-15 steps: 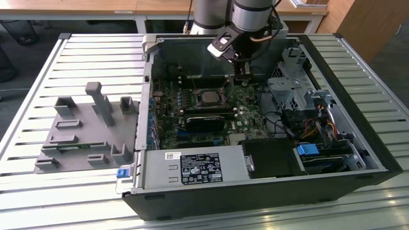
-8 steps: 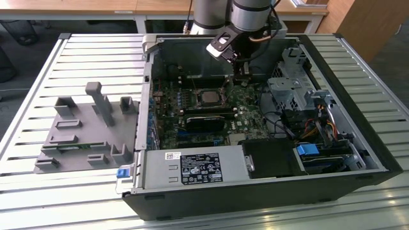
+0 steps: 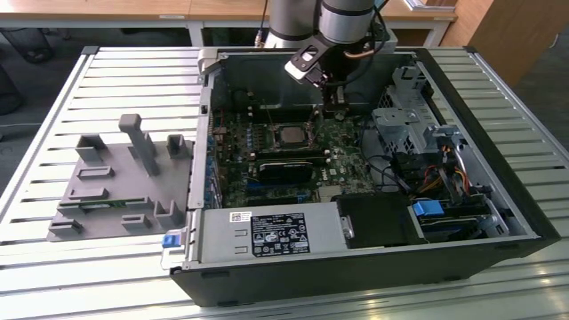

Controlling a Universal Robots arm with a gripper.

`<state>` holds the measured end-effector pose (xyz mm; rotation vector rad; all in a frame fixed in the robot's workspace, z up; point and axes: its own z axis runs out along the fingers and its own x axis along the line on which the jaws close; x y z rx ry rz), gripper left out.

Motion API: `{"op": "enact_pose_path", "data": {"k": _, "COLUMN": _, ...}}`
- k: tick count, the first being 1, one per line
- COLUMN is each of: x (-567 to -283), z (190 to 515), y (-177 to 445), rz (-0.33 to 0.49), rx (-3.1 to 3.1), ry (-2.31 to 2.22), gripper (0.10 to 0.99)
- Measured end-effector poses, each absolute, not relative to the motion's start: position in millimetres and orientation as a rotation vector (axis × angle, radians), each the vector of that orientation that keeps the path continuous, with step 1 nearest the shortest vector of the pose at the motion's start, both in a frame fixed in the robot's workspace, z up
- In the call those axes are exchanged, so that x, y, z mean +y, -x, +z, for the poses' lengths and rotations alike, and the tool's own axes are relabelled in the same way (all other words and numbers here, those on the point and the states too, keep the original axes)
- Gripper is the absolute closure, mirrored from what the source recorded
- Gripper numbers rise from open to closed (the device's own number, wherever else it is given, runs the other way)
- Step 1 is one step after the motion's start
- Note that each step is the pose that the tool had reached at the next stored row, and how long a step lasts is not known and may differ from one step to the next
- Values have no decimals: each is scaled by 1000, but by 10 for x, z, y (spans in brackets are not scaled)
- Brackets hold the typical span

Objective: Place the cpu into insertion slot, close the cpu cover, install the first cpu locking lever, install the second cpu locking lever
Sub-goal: 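Close the cpu cover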

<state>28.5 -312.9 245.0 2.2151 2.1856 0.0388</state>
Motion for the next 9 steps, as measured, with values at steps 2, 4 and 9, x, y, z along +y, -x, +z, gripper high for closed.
{"op": "enact_pose_path", "data": {"k": 2, "x": -3129, "z": 2450, "y": -274, "rz": 39, "rx": 2186, "ry": -2215, "gripper": 980}}
{"op": "enact_pose_path", "data": {"k": 4, "x": -3129, "z": 2450, "y": -265, "rz": 39, "rx": 2186, "ry": -2215, "gripper": 980}}
{"op": "enact_pose_path", "data": {"k": 9, "x": -3129, "z": 2450, "y": -236, "rz": 39, "rx": 2186, "ry": -2215, "gripper": 980}}
